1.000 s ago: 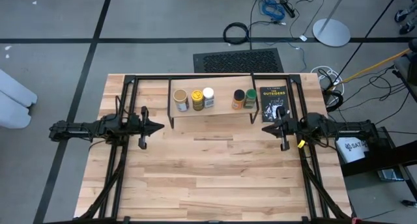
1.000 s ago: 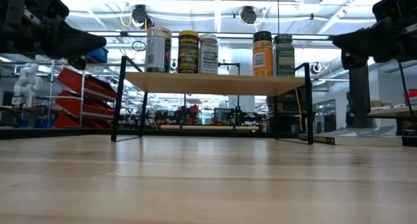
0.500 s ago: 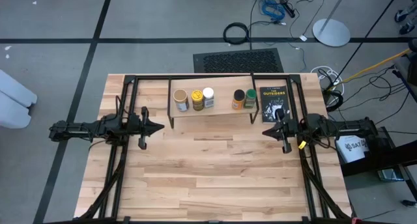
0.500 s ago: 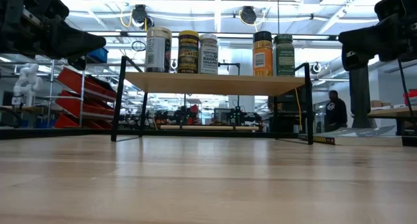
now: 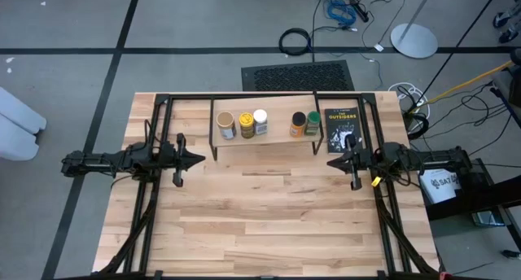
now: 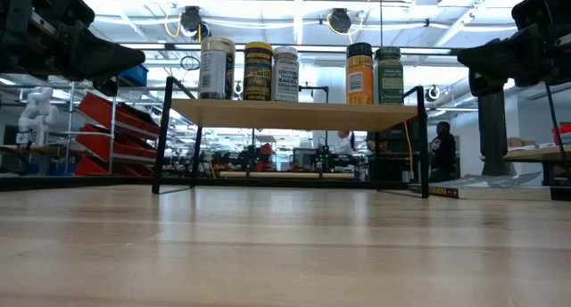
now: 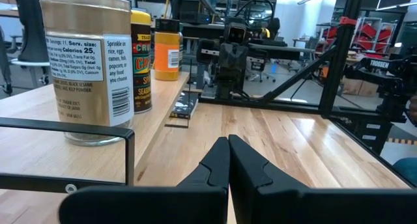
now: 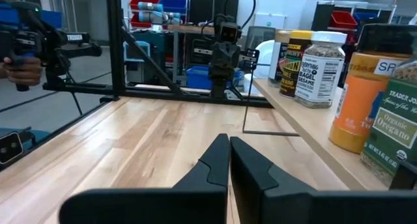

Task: Shelf spices
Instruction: Return to Home Position

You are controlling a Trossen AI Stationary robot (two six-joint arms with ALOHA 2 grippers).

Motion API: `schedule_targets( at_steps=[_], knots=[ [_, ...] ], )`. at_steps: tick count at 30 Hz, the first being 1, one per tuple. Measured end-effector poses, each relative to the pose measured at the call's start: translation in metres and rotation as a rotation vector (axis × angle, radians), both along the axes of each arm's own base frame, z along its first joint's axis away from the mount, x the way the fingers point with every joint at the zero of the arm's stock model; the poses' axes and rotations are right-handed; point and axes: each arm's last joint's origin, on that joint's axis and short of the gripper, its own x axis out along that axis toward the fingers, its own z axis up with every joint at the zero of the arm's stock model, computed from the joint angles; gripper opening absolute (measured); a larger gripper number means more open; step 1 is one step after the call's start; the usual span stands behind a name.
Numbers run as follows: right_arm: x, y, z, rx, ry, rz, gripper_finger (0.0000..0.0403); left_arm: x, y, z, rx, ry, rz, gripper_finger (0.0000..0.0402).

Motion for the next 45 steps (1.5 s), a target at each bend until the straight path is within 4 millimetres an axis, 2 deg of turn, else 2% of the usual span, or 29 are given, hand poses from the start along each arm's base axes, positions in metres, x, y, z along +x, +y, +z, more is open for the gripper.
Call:
schedule_targets(
  at_steps=[9,26,35,45],
  knots=[
    [0.0007,0.0001,-0.0009,0.090,0.014,0.004,0.0000,0.0000,0.0000,0.0000,0.001,0.000,0.001,0.0002],
    [0.0007,0.0001,-0.0008,0.093,0.014,0.004,0.0000,0.0045,-0.0030,-0.0066,0.074,0.082,-0.065,0.0001],
    [0.0007,0.0001,-0.0008,0.093,0.014,0.004,0.0000,0.0032,-0.0083,-0.0024,0.092,0.032,-0.110,0.0001],
    [0.0006,0.0000,-0.0008,0.093,0.013,0.003,0.0000,-0.0009,-0.0081,0.0016,0.115,0.006,-0.076,0.0000]
  ],
)
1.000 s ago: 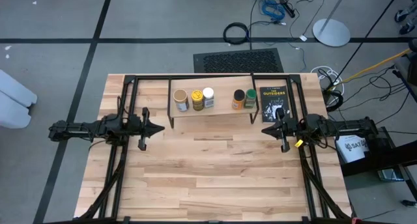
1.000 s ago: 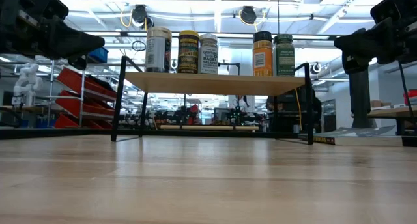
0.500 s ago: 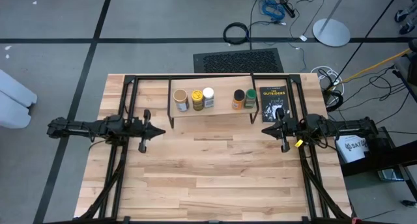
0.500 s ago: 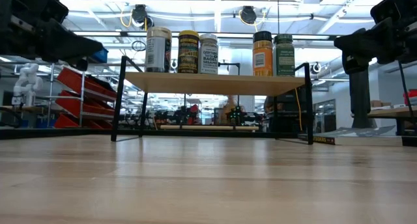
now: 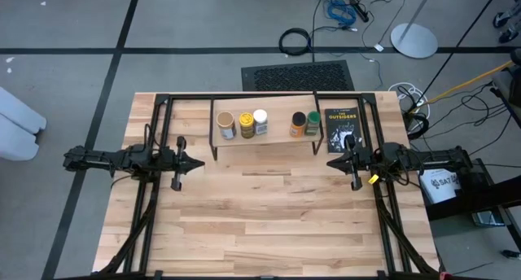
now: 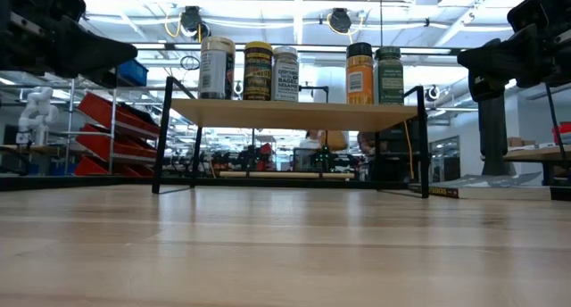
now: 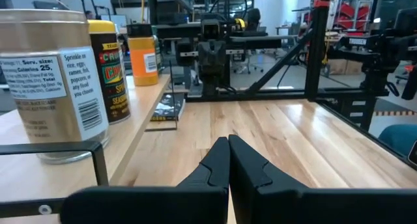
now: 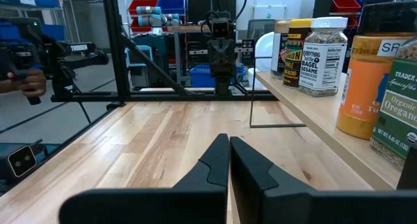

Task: Shelf spices
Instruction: Return to Home Position

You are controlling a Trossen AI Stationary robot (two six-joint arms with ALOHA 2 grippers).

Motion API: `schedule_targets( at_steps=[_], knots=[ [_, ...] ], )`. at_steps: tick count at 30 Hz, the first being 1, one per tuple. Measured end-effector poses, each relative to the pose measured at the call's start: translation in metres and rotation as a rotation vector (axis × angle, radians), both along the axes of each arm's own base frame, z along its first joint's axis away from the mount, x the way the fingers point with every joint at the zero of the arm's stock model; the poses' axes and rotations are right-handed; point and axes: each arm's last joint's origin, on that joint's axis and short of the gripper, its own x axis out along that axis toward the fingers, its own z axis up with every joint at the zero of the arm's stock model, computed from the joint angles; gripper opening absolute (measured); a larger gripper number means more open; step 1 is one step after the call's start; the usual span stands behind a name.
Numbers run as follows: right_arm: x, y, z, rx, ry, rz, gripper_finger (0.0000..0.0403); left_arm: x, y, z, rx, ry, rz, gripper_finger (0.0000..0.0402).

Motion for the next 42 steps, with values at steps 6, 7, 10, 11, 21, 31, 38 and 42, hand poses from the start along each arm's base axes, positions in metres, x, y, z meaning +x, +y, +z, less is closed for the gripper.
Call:
schedule_targets(
  at_steps=[6,7,10,11,21,31,38,42],
  knots=[
    [0.0000,0.0000,0.0000,0.000,0.000,0.000,0.0000,0.0000,0.0000,-0.0001,-0.003,0.004,0.001,0.0000],
    [0.0000,0.0000,0.0000,0.000,0.000,0.000,0.0000,0.0000,0.0001,-0.0002,-0.003,0.004,0.001,0.0000],
    [0.0000,0.0000,0.0000,0.000,0.000,0.000,0.0000,-0.0001,0.0001,-0.0002,-0.009,0.005,0.003,0.0000],
    [0.0000,0.0000,0.0000,0.000,0.000,0.000,0.0000,-0.0001,0.0001,-0.0001,-0.010,0.005,0.003,0.0000],
    [0.0000,0.0000,0.0000,0.000,0.000,0.000,0.0000,-0.0001,0.0004,0.0000,-0.010,0.004,0.014,0.0000],
    [0.0000,0.0000,0.0000,0.000,0.000,0.000,0.0000,-0.0001,0.0008,0.0001,-0.010,0.004,0.025,0.0000],
    [0.0000,0.0000,0.0000,0.000,0.000,0.000,0.0000,-0.0001,0.0006,0.0000,-0.011,0.005,0.021,0.0008],
    [0.0000,0.0000,0.0000,0.000,0.000,0.000,0.0000,-0.0001,0.0006,0.0000,-0.006,0.005,0.020,0.0017]
  ],
)
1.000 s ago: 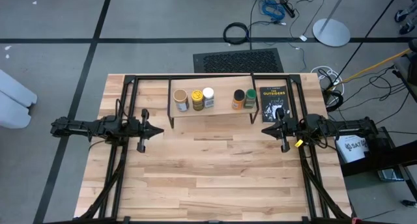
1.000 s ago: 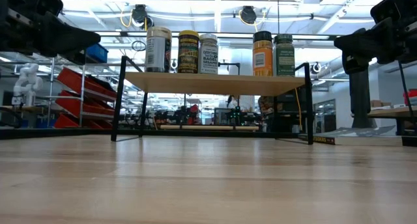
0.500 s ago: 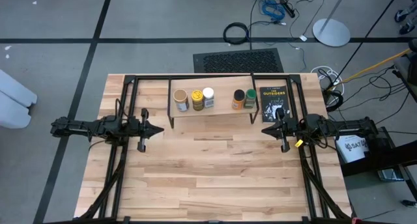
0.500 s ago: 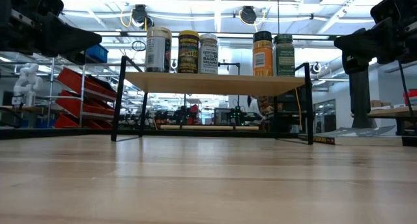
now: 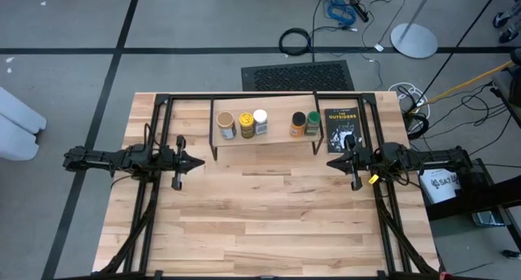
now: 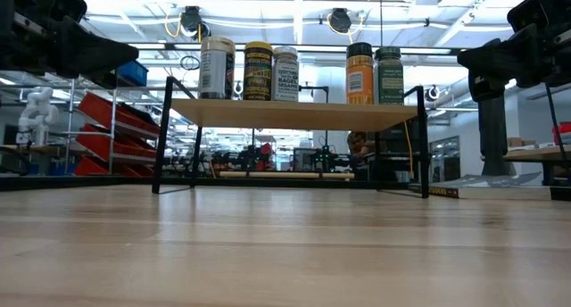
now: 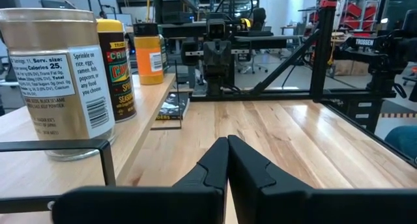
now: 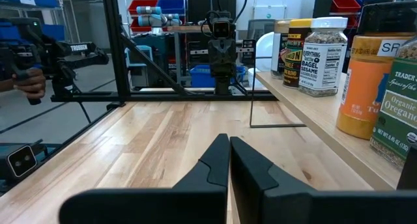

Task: Shelf spices
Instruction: Return to Home Position

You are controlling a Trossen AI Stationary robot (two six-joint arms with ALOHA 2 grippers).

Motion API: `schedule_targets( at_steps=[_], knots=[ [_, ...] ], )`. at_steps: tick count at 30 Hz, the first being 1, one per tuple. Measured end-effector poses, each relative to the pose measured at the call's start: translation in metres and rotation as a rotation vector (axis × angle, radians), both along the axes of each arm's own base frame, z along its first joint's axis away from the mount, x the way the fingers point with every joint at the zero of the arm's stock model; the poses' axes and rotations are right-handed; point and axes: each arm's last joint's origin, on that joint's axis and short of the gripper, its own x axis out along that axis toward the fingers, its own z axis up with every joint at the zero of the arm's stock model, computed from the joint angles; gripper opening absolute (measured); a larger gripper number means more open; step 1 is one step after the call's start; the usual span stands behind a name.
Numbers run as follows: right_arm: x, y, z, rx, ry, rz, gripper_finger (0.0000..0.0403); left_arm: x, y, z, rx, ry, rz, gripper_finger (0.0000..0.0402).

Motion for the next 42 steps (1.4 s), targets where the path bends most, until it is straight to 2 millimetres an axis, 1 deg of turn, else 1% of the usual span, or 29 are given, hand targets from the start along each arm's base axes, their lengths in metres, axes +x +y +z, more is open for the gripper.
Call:
schedule_targets(
  at_steps=[7,13,34,42],
  knots=[
    [0.0000,0.0000,0.0000,0.000,0.000,0.000,0.0000,0.0000,0.0000,0.0000,-0.003,0.000,0.000,0.0020],
    [0.0000,0.0000,0.0000,0.000,0.000,0.000,0.0000,0.0000,0.0000,-0.0001,0.004,0.001,-0.001,0.0005],
    [0.0000,0.0000,0.0000,0.000,0.000,0.000,0.0000,0.0000,-0.0001,-0.0001,0.022,0.001,-0.005,0.0006],
    [0.0000,0.0000,0.0000,0.000,0.000,0.000,0.0000,0.0000,-0.0001,-0.0001,-0.049,0.002,-0.004,0.0006]
  ],
)
